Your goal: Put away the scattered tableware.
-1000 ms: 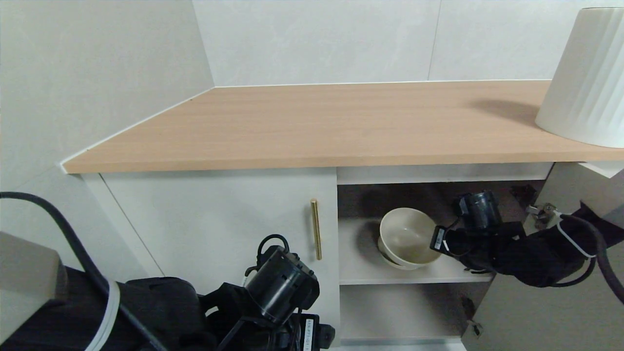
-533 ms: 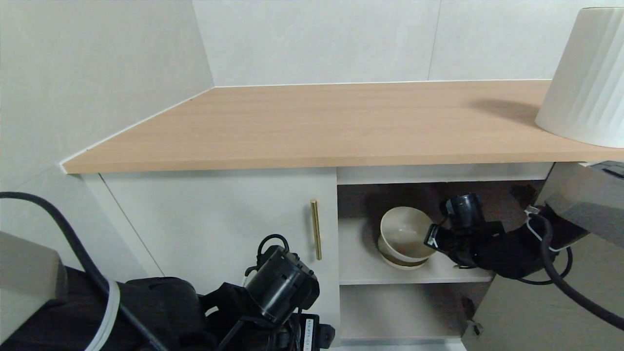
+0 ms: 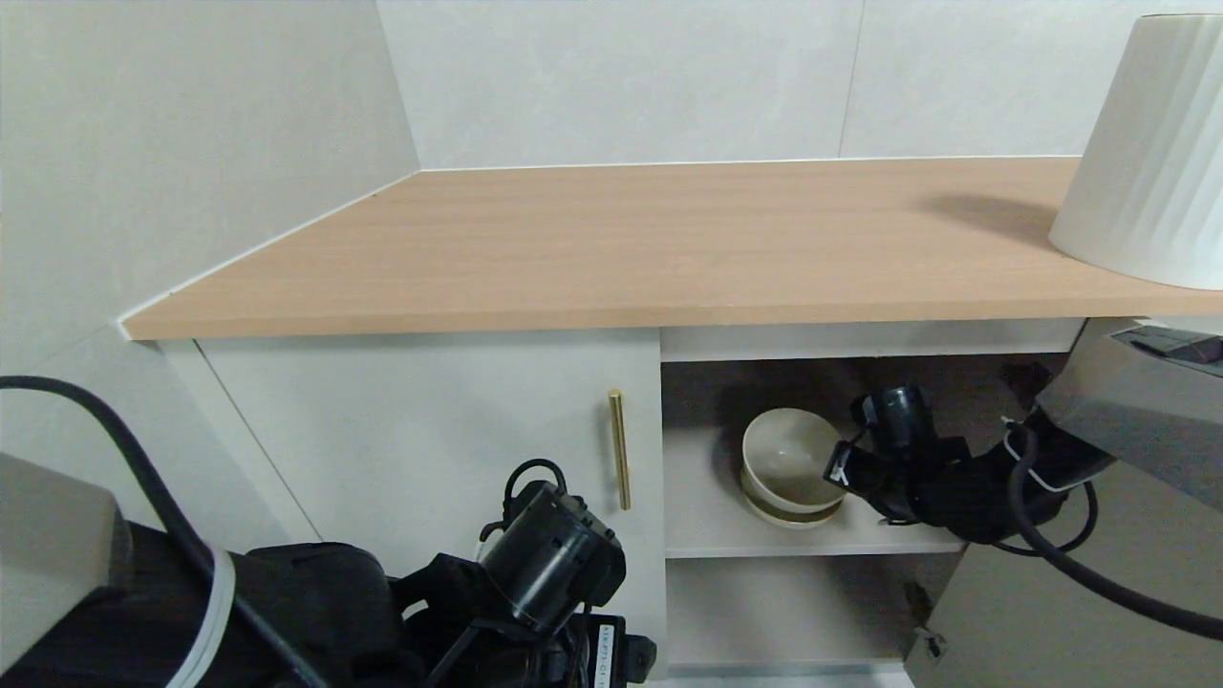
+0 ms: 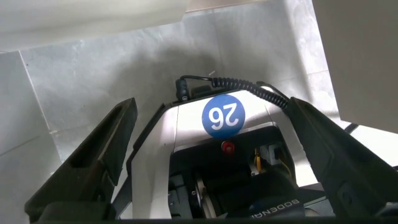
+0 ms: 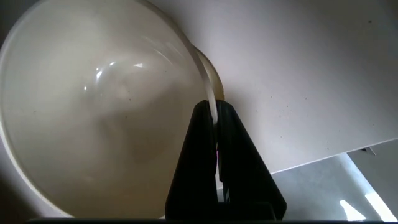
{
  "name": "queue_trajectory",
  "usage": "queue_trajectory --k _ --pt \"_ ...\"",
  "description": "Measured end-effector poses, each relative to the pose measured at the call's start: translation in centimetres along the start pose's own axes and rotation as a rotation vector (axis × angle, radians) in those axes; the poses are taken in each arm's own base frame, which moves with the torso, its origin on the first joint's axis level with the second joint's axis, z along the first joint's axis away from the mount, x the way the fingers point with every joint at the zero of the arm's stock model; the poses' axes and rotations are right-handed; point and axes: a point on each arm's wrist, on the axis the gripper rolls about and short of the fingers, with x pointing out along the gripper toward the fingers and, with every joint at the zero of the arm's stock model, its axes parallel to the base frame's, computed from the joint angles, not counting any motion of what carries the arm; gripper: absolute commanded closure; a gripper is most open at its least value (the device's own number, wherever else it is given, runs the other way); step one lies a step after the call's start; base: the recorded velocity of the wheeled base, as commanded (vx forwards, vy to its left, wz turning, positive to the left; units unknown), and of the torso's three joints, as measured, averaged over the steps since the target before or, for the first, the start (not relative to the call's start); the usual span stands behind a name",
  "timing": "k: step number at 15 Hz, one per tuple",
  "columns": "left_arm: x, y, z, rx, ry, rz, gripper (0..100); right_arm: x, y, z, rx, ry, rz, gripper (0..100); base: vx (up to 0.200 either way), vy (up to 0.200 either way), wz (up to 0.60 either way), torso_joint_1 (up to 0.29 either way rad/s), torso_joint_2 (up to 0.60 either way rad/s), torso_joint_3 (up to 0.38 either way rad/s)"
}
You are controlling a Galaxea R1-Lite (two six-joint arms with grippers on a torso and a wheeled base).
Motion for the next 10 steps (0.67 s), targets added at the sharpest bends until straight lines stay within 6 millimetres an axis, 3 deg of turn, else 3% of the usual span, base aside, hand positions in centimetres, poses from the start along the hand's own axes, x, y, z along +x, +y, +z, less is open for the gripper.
queue_trajectory --k 4,5,10 --pt "0.01 -0.01 -0.01 0.0 0.0 0.0 0 0.34 -0.06 -0.31 -0.008 0.008 -0.005 100 0.0 0.0 0.0 0.0 0.0 0.0" --pt "0.01 0.0 0.0 0.0 -0.001 0.001 0 0.39 -0.06 -0.35 -0.009 0.008 -0.006 0 0.0 0.0 0.0 0.0 0.0 0.0" --pt "0.02 0.0 0.0 0.0 0.0 0.0 0 0.38 -0.08 -0.35 -0.009 0.008 -0.006 0 0.0 0.0 0.0 0.0 0.0 0.0"
